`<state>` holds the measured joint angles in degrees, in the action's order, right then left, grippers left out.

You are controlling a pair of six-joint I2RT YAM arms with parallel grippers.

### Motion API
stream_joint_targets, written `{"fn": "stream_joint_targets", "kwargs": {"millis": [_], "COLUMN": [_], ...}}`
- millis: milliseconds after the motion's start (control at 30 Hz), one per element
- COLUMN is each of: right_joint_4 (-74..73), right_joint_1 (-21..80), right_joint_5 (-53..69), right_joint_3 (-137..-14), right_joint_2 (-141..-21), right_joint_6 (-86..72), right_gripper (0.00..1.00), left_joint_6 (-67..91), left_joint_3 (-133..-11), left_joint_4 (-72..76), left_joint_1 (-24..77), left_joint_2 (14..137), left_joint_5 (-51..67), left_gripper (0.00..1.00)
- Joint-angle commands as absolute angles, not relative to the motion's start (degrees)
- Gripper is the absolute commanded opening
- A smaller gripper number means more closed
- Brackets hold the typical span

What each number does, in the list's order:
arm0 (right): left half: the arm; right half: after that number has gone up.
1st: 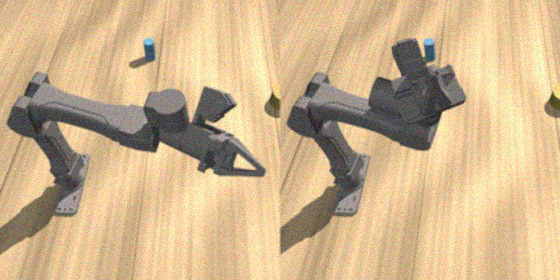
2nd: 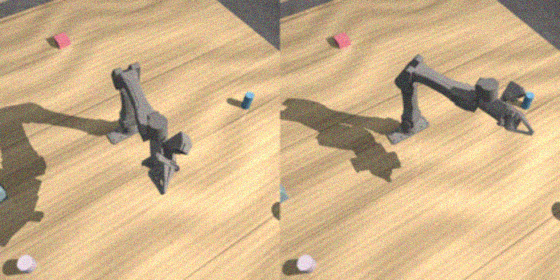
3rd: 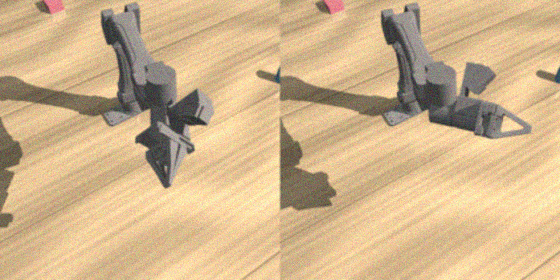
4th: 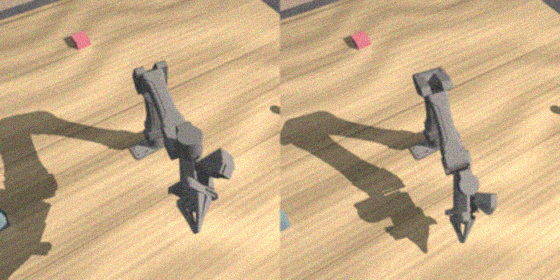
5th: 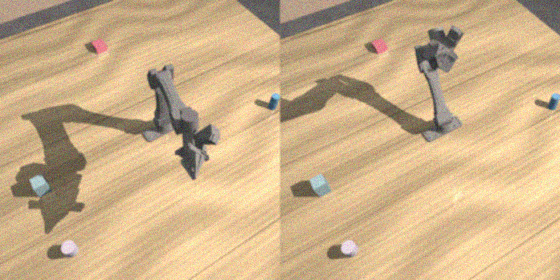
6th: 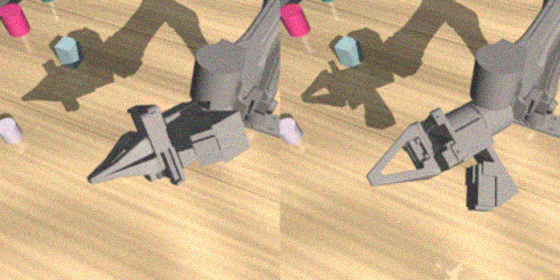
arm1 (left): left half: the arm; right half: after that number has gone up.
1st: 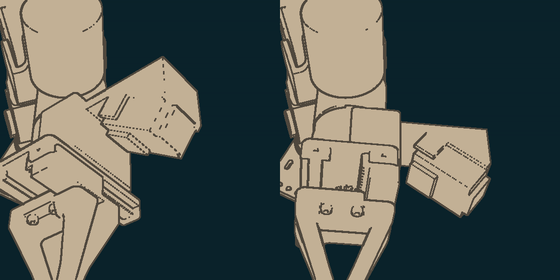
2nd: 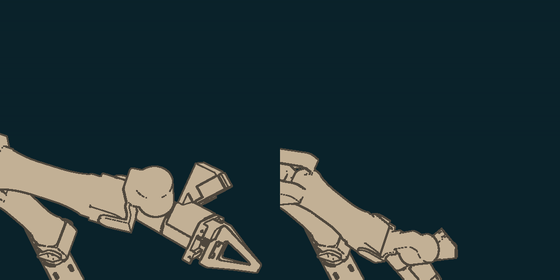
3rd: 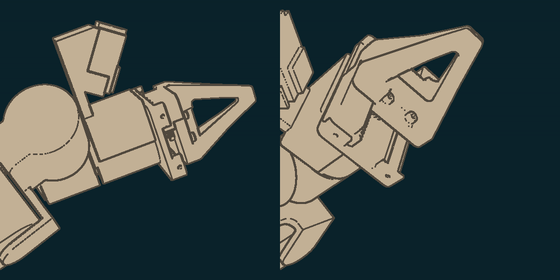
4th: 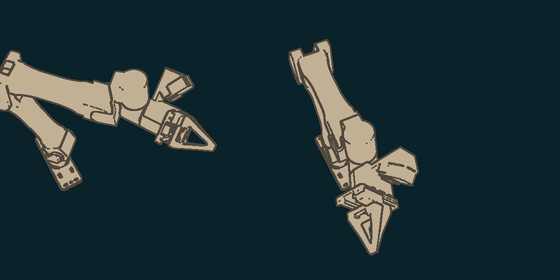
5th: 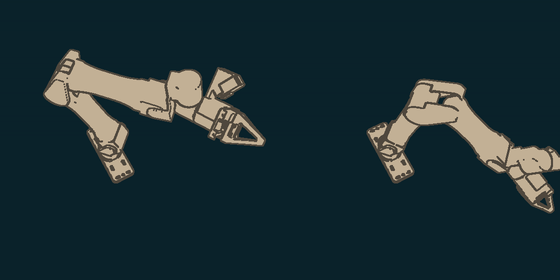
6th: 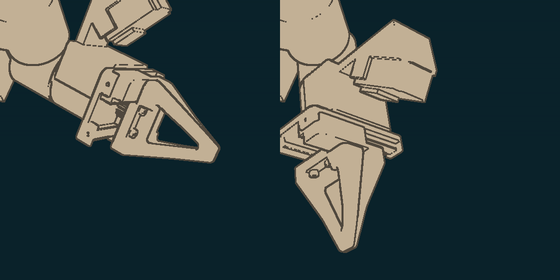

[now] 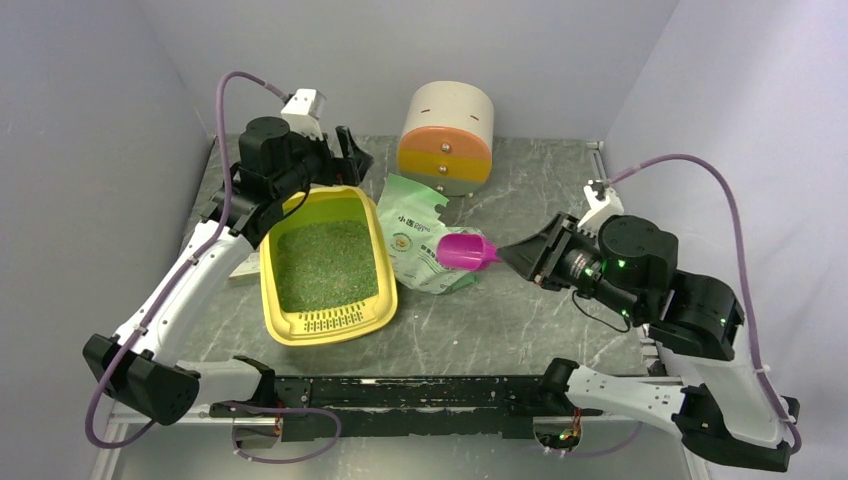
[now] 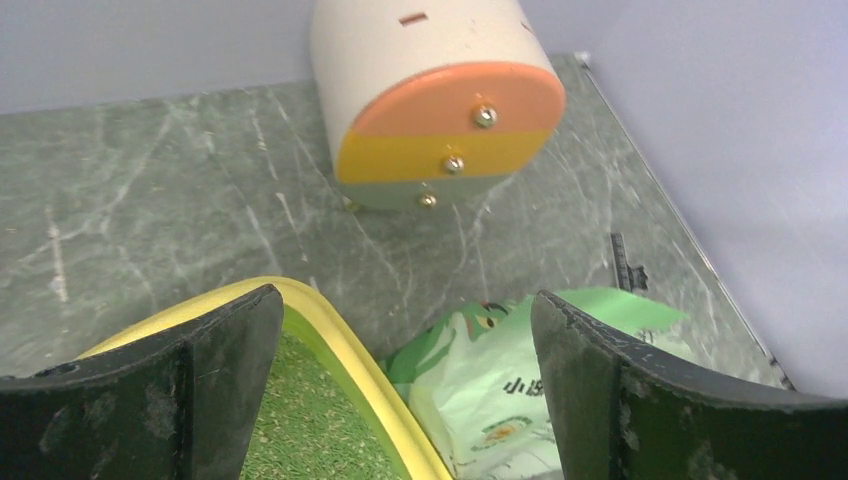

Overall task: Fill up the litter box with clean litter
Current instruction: 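Pour the cat litter into the litter box, then scoop the cat litter from the cat litter bag.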

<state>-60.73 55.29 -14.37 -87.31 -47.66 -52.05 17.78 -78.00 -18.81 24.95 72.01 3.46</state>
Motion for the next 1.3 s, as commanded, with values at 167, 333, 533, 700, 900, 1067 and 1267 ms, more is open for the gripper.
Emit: {"fn": "stream_joint_targets", "kwargs": {"millis": [167, 333, 533, 700, 900, 1067, 1267], "right_joint_4": [-78.12, -78.15, -72.07, -70.01, -65.78, -58.81, -55.22], "right_joint_1": [55.23, 55.28, 55.15, 54.70, 44.81, 26.69, 19.91], "right_joint_5": [-30.04, -33.59, -33.61, -33.19, -21.80, 3.82, 18.16], "right_joint_3": [-96.10, -97.38, -93.21, -93.10, -91.10, -84.97, -81.93], "right_joint_2": [-54.50, -56.60, -59.75, -61.94, -63.85, -63.78, -64.79], "right_joint_6": [-54.69, -54.65, -51.69, -48.77, -40.71, -31.45, -27.45], "right_gripper": [0.00, 0.00, 0.00, 0.00, 0.00, 0.00, 0.00], "left_joint_6": [12.94, 9.68, 7.05, 5.60, 4.47, 1.73, 0.70], "left_joint_3": [-75.15, -75.16, -74.57, -74.90, -75.49, -76.89, -76.75], "left_joint_4": [-16.93, -17.84, -18.52, -19.81, -20.45, -24.32, -26.23], "left_joint_1": [24.79, 24.79, 24.79, 24.79, 24.79, 24.79, 24.79], "left_joint_2": [73.51, 74.38, 75.84, 77.62, 79.69, 81.39, 82.41], "left_joint_5": [20.35, 24.05, 28.11, 31.06, 35.40, 37.26, 38.28], "left_gripper": [0.98, 0.98, 0.98, 0.98, 0.94, 0.87, 0.83]}}
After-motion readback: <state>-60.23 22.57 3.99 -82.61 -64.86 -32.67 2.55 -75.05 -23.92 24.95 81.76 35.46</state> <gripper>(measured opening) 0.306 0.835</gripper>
